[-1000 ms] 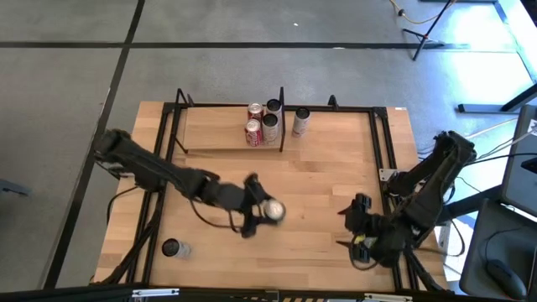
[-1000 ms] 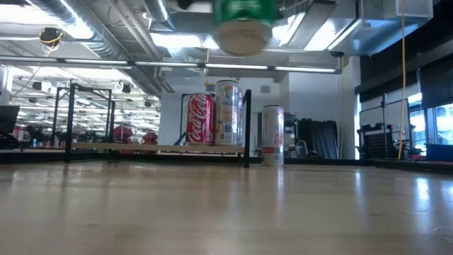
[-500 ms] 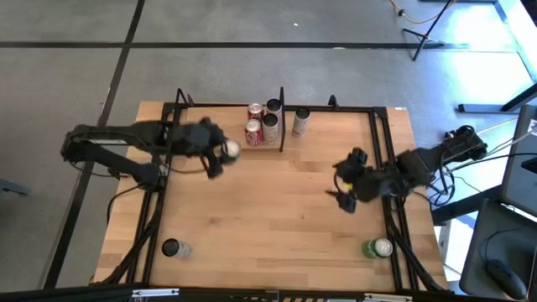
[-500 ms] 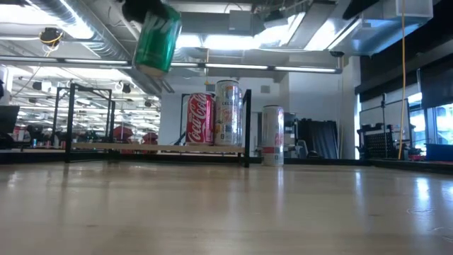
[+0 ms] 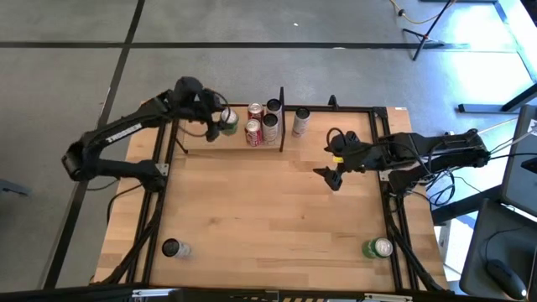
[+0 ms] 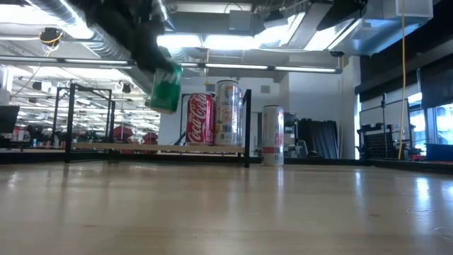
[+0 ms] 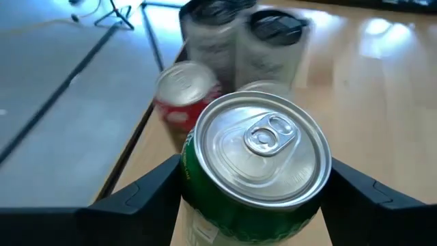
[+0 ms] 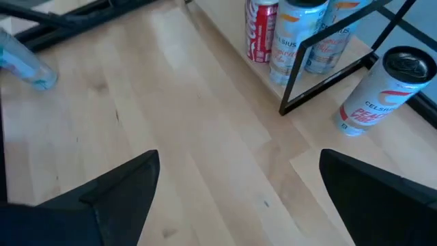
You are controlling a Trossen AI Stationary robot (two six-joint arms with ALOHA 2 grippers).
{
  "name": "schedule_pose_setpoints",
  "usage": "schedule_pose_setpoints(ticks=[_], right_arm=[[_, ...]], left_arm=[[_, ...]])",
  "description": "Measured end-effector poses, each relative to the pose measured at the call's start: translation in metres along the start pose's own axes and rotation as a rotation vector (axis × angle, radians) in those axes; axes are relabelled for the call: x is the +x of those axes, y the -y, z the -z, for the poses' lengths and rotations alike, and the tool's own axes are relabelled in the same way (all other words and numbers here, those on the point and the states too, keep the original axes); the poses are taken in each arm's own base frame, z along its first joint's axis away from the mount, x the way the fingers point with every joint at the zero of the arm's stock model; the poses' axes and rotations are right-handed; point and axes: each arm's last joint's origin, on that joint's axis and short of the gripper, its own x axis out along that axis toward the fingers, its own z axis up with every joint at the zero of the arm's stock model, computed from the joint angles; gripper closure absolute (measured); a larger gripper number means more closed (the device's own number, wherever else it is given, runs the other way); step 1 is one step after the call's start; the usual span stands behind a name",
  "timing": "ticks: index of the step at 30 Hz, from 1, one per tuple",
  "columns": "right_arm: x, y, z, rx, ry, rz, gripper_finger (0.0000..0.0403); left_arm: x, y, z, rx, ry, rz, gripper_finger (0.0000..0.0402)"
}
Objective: Place canned beverage on shelf
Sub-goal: Put the left green soda can on the shelf
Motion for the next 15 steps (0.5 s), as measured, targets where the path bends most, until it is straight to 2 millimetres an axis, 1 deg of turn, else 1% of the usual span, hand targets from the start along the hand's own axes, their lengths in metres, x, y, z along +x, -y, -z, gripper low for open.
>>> schedule_pose_setpoints(ticks=[3, 6, 10, 15], right_arm=[[0.002, -0.001, -0.001, 0.006, 0.008, 0.001, 0.0015], [0.006, -0.002, -0.001, 0.001, 0.000, 0.012, 0.0015], [0.010, -0.003, 0.000, -0.005, -0.016, 0.023, 0.0015], [0.012, -0.004, 0.000, 0.010, -0.027, 0.018, 0.0015]], left_arm=[[0.014, -0.022, 0.013, -0.053, 0.042, 0.033, 0.0144], [0.027, -0.038, 0.021, -0.085, 0.051, 0.068, 0.0144], [0.049, -0.052, 0.034, -0.140, 0.030, 0.154, 0.0144], [0.060, -0.064, 0.046, -0.186, 0.030, 0.222, 0.0144]])
